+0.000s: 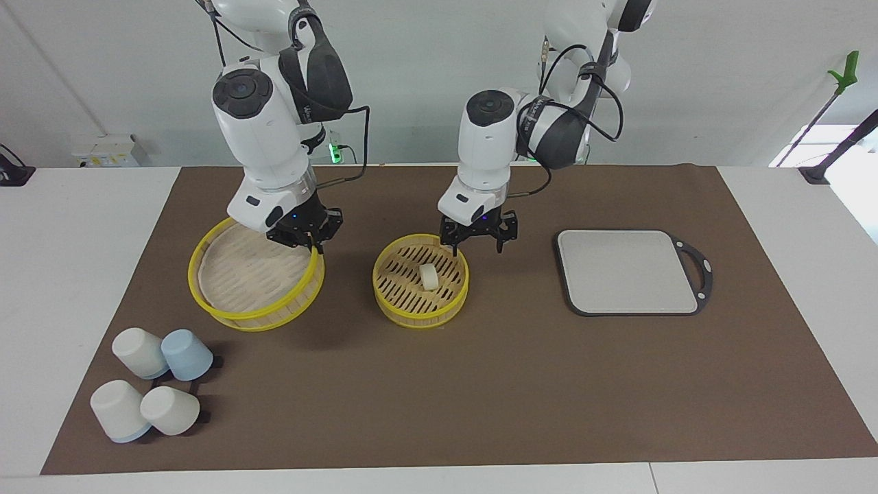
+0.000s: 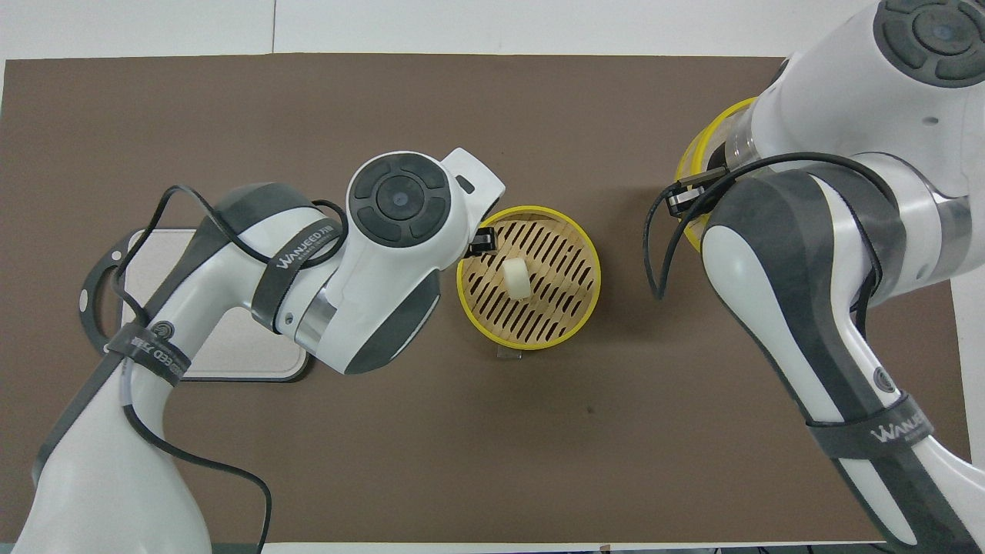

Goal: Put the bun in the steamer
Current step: 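Lower the bun into the open steamer and open the left gripper, then withdraw the left gripper while the right gripper brings the lid back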

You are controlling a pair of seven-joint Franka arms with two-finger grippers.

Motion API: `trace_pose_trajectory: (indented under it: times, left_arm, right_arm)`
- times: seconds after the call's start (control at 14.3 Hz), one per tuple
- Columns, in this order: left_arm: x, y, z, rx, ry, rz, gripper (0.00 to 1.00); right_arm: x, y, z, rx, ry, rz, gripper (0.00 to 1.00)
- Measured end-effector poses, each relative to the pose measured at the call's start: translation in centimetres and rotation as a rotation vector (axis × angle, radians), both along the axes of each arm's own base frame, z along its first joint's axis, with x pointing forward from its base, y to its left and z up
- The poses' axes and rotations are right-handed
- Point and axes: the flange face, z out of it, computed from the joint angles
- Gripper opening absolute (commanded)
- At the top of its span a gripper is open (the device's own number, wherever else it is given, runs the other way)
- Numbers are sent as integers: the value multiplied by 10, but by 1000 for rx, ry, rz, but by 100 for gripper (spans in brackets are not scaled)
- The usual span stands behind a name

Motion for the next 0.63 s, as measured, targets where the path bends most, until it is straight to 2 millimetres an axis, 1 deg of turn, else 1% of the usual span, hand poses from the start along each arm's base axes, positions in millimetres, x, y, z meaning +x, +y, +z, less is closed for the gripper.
trace_pose_trajectory:
  times: [0.21, 0.35, 0.63]
  left_arm:
    - [24, 48, 8, 5, 13, 0, 100]
    - [40, 84, 12, 9, 29, -7, 100]
    - [65, 155, 16, 18, 44, -8, 100]
  right_arm:
    - [-5, 24, 1, 3, -11, -29, 0]
    - [-11, 43, 2, 4, -13, -54, 0]
    - [-27, 95, 3, 13, -29, -89, 0]
